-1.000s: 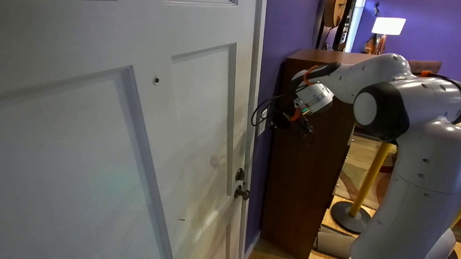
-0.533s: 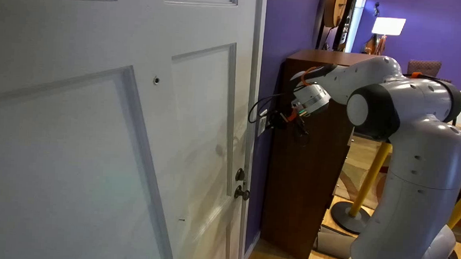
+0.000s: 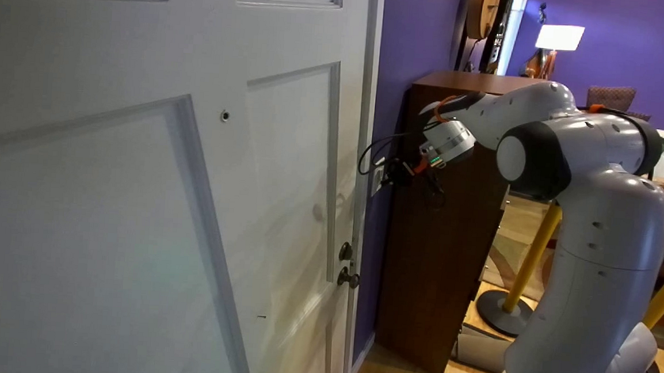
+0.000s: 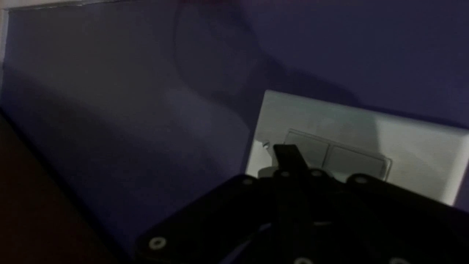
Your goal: Turn off the light switch.
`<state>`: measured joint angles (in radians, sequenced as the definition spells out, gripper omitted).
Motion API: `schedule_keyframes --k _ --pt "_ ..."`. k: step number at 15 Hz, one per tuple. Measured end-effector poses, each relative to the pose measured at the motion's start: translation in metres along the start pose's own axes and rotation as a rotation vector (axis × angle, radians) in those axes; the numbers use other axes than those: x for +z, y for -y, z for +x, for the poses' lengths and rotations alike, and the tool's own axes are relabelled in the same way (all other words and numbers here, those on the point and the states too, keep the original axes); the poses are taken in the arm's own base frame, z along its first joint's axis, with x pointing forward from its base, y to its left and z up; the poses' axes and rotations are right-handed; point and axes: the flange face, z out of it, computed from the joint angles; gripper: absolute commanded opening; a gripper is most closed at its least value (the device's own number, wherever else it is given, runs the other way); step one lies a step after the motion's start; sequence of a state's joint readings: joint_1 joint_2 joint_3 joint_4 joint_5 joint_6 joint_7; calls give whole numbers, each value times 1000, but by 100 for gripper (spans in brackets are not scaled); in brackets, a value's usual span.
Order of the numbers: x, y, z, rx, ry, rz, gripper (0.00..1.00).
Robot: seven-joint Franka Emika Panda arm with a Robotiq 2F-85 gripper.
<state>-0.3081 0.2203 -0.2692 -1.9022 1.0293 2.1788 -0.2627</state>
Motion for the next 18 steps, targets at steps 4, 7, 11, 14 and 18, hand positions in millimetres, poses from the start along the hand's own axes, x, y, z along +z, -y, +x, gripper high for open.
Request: schedule_keyframes --k 4,7,11,14,18 --pt "2 0 2 9 -4 20 0" --pt "2 -1 4 0 -7 25 0" --pt "1 -2 8 -4 -12 25 0" --pt "0 -1 11 -6 -17 26 0" --pt "-6 3 16 -17 -17 26 0"
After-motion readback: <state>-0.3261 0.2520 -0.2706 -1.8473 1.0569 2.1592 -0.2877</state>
